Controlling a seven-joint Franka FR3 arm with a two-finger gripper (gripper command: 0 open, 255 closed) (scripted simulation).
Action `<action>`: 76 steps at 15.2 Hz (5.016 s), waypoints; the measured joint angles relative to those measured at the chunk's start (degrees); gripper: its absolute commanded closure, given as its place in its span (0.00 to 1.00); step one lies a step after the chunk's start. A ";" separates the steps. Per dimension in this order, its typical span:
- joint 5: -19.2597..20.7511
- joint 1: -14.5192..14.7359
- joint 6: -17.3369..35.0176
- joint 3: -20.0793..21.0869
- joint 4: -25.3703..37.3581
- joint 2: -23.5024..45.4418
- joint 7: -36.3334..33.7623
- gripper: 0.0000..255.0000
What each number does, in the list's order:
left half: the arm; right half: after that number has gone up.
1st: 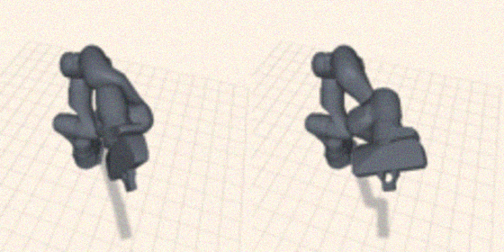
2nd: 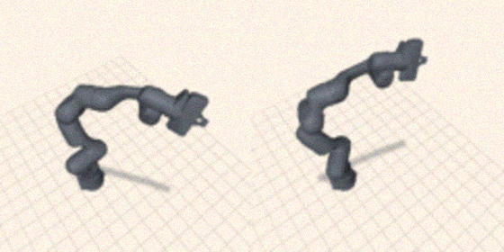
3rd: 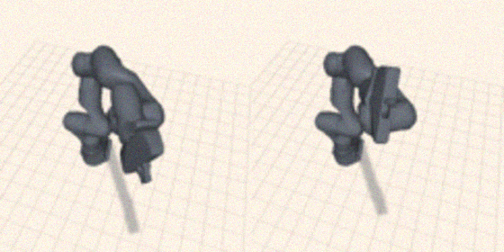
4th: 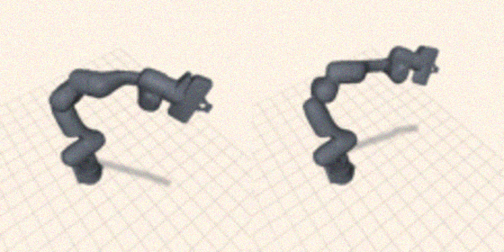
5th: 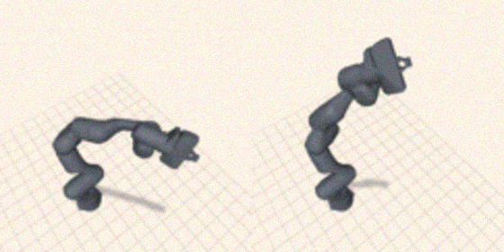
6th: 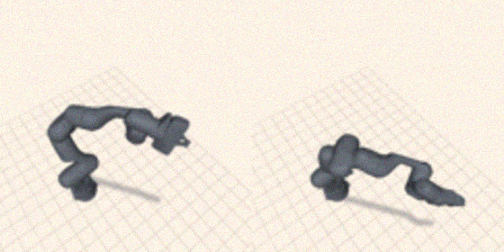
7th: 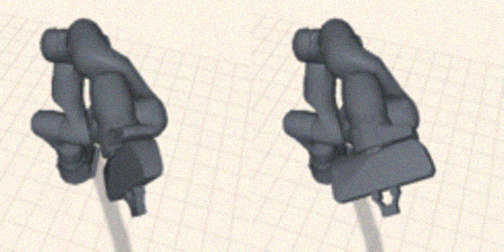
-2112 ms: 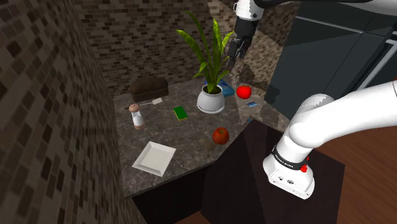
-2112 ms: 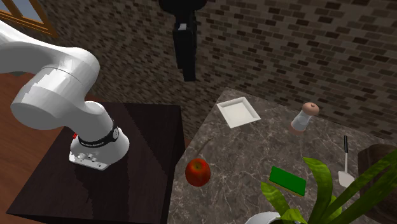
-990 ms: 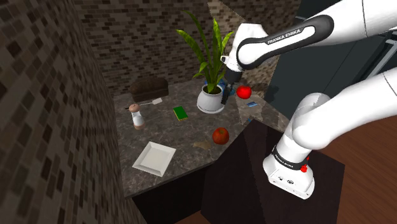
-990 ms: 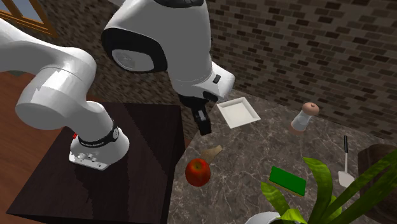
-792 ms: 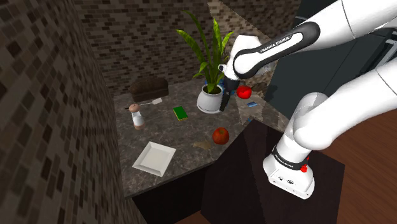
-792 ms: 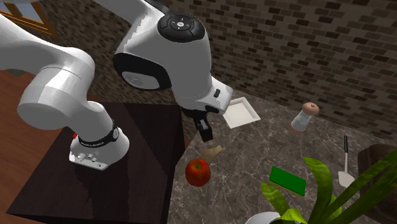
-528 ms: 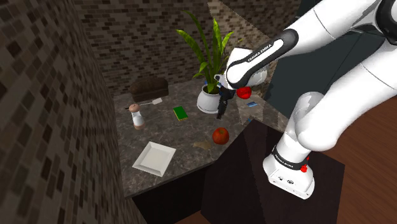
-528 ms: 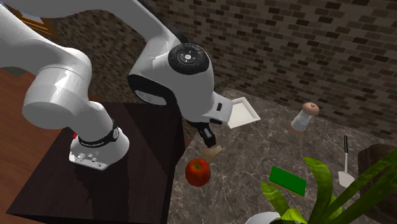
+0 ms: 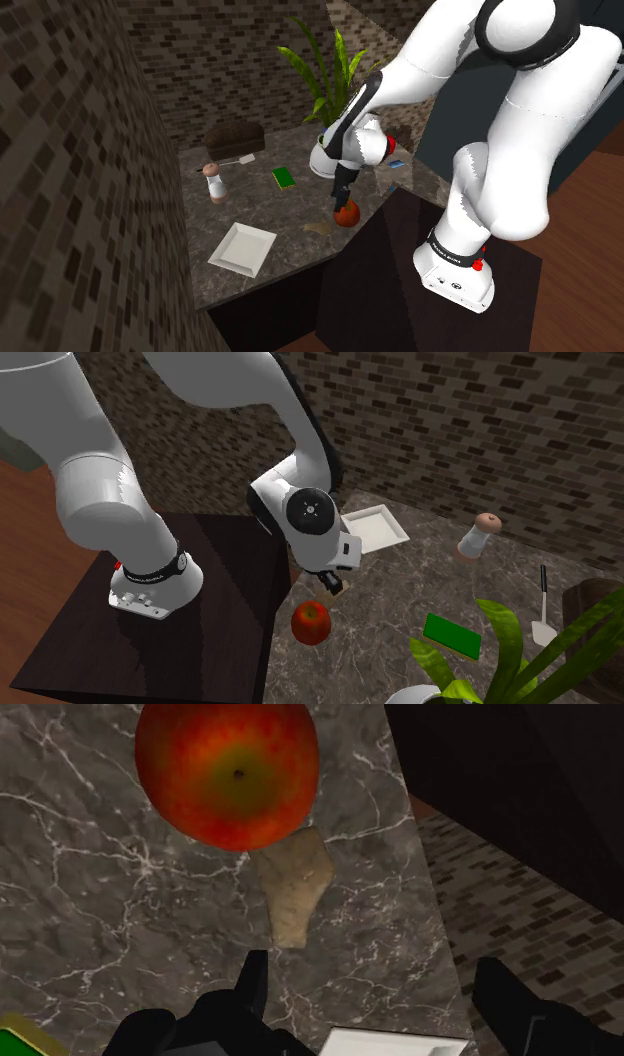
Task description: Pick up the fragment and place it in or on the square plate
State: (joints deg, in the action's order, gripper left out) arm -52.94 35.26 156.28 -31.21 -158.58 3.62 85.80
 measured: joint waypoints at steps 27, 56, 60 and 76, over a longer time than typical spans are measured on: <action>-37.30 -4.95 -5.08 12.15 13.29 25.93 35.95 1.00; -25.35 6.38 9.11 11.03 22.94 38.83 4.31 1.00; -25.34 6.39 9.11 11.03 22.95 38.83 4.30 1.00; -8.97 16.43 5.28 -0.90 14.06 26.20 -9.66 1.00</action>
State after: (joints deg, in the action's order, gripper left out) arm -61.91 51.68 161.56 -32.11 -144.51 29.81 76.14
